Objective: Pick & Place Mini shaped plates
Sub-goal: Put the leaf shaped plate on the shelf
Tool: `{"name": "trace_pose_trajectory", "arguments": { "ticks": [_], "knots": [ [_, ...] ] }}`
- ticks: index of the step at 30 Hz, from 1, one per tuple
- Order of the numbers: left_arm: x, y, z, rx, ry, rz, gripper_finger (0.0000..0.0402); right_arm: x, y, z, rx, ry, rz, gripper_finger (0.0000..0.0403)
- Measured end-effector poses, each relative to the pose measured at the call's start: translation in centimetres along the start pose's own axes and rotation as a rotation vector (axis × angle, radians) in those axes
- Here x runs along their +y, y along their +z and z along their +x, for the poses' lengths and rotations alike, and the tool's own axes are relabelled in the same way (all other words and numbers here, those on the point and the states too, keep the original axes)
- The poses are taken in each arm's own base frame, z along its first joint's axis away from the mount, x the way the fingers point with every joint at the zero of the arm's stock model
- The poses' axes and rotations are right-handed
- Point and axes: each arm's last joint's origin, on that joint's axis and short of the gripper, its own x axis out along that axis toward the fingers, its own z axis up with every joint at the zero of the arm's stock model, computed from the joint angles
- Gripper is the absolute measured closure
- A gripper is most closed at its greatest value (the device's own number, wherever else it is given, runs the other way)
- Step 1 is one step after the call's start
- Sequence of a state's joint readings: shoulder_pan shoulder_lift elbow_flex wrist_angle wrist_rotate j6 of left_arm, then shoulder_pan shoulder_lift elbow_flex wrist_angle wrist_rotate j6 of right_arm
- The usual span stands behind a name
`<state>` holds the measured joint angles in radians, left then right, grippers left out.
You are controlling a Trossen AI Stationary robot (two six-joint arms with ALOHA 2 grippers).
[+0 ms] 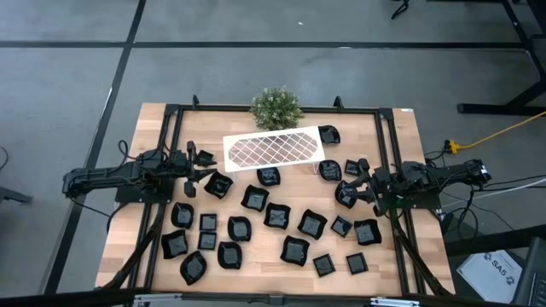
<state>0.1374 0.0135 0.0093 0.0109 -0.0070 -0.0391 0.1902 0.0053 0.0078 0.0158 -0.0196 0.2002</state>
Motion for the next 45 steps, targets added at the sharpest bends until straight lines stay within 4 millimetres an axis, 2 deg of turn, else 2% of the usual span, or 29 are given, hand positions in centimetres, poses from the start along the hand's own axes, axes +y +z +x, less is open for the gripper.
{"name": "trace_pose_trajectory", "arguments": {
  "ticks": [3, 7, 14, 23, 31, 38, 45],
  "knots": [
    [0.0, 0.0, 0.0, 0.000, 0.000, 0.000, 0.0302, -0.1, 0.1, 0.0, -0.011, -0.024, -0.028, 0.0279],
    [0.0, 0.0, 0.0, 0.001, -0.001, 0.000, 0.0302, -0.1, 0.3, 0.0, -0.036, -0.055, 0.028, 0.0279],
    [0.0, 0.0, 0.0, 0.001, 0.000, 0.000, 0.0302, -0.1, 0.7, 0.0, -0.072, -0.071, -0.128, 0.0279],
    [0.0, 0.0, 0.0, 0.001, -0.001, 0.000, 0.0302, 0.1, 3.4, 0.3, -0.056, -0.208, -0.300, 0.0279],
    [0.0, 0.0, 0.0, 0.000, 0.000, 0.000, 0.0302, 0.3, 5.7, 2.4, 0.110, -0.269, -0.390, 0.0279],
    [0.0, 0.0, 0.0, 0.001, 0.000, 0.000, 0.0302, 0.6, 8.0, 4.3, 0.358, -0.335, -0.460, 0.0279],
    [0.0, 0.0, 0.0, 0.001, 0.000, 0.000, 0.0302, 0.5, 9.5, 5.7, 0.602, -0.449, -0.474, 0.0277]
  ]
}}
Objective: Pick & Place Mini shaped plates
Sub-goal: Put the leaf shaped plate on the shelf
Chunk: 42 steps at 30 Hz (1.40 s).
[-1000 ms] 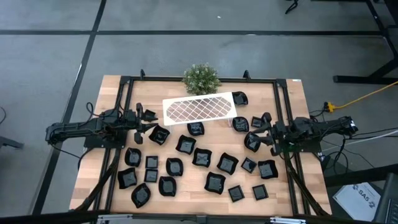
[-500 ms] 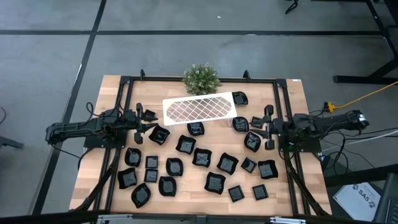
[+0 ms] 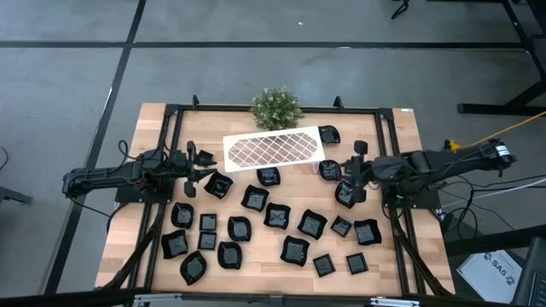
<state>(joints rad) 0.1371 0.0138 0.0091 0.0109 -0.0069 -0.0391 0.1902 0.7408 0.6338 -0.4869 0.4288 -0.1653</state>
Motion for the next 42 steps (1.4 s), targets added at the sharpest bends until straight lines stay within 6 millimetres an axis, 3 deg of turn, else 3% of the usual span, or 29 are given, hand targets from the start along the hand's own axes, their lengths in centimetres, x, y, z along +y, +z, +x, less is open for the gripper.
{"name": "trace_pose_trajectory", "arguments": {
  "ticks": [8, 14, 24, 32, 42],
  "knots": [
    [0.0, 0.0, 0.0, 0.000, 0.000, 0.000, 0.0302, 0.1, 1.8, 1.1, 0.100, -0.023, 0.101, 0.0229],
    [0.0, 0.0, 0.0, 0.000, 0.000, 0.000, 0.0302, 1.2, 1.0, 3.1, 0.246, -0.020, 0.195, 0.0205],
    [0.0, 0.0, 0.0, 0.000, 0.000, 0.000, 0.0302, 3.4, -0.8, 7.1, 0.488, -0.041, 0.285, 0.0224],
    [0.0, 0.0, 0.0, 0.000, 0.000, 0.000, 0.0302, 5.0, -2.5, 9.9, 0.633, -0.056, 0.214, 0.0239],
    [0.0, 0.0, 0.0, 0.000, 0.000, 0.000, 0.0302, 5.8, -3.6, 11.7, 0.690, -0.112, 0.070, 0.0242]
  ]
}}
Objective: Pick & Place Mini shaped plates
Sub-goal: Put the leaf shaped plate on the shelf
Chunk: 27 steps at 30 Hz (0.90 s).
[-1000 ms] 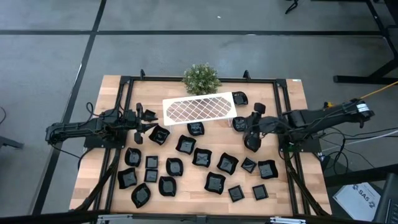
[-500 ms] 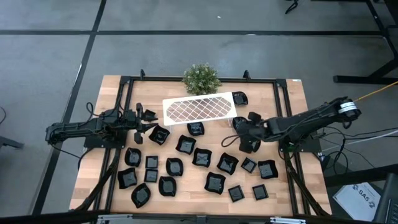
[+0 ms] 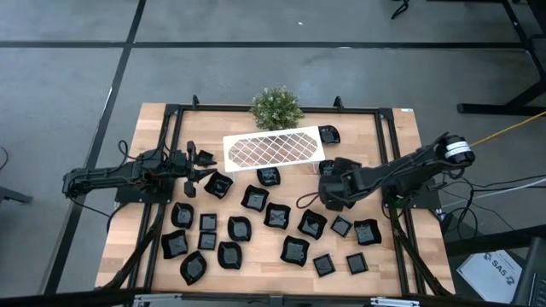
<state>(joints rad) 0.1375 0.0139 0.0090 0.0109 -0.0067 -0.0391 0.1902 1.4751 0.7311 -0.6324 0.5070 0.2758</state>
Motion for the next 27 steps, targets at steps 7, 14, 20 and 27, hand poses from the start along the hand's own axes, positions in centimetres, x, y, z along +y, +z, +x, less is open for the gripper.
{"name": "trace_pose_trajectory", "arguments": {
  "ticks": [7, 14, 20, 27],
  "knots": [
    [0.0, 0.0, 0.0, 0.000, 0.000, 0.000, 0.0302, 0.6, 0.2, 1.0, 0.011, -0.027, -0.064, 0.0242],
    [0.0, 0.0, 0.0, 0.000, 0.000, 0.000, 0.0302, 1.2, 0.0, 2.3, 0.060, -0.051, -0.093, 0.0242],
    [0.0, 0.0, 0.0, 0.000, 0.000, 0.000, 0.0302, 1.3, 0.0, 2.6, 0.061, -0.078, -0.097, 0.0242],
    [0.0, 0.0, 0.0, 0.000, 0.000, 0.000, 0.0302, 1.3, 0.0, 2.6, 0.052, -0.089, -0.089, 0.0252]
  ]
}}
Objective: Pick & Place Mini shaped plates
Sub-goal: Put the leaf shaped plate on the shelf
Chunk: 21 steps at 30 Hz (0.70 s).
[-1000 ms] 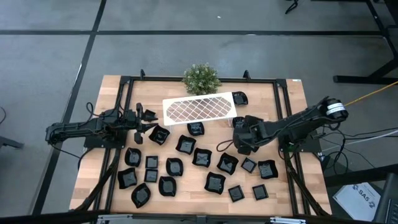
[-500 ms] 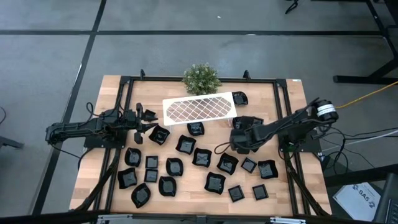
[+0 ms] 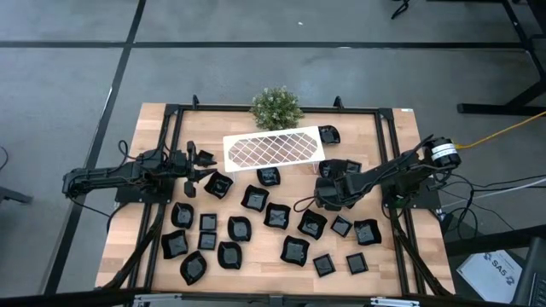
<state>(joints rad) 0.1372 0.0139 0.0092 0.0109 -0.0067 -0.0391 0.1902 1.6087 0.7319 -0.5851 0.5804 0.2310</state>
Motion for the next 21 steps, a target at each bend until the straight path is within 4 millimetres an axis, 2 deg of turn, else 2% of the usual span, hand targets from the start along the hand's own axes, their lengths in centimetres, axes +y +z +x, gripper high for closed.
{"name": "trace_pose_trajectory", "arguments": {
  "ticks": [13, 21],
  "knots": [
    [0.00, 0.00, 0.00, 0.000, 0.000, 0.000, 0.0302, 0.01, -0.07, 0.05, 0.006, -0.001, 0.023, 0.0392],
    [0.00, -0.01, 0.00, 0.000, 0.001, 0.000, 0.0302, -0.36, -0.54, -0.43, 0.039, 0.015, 0.041, 0.0397]
  ]
}}
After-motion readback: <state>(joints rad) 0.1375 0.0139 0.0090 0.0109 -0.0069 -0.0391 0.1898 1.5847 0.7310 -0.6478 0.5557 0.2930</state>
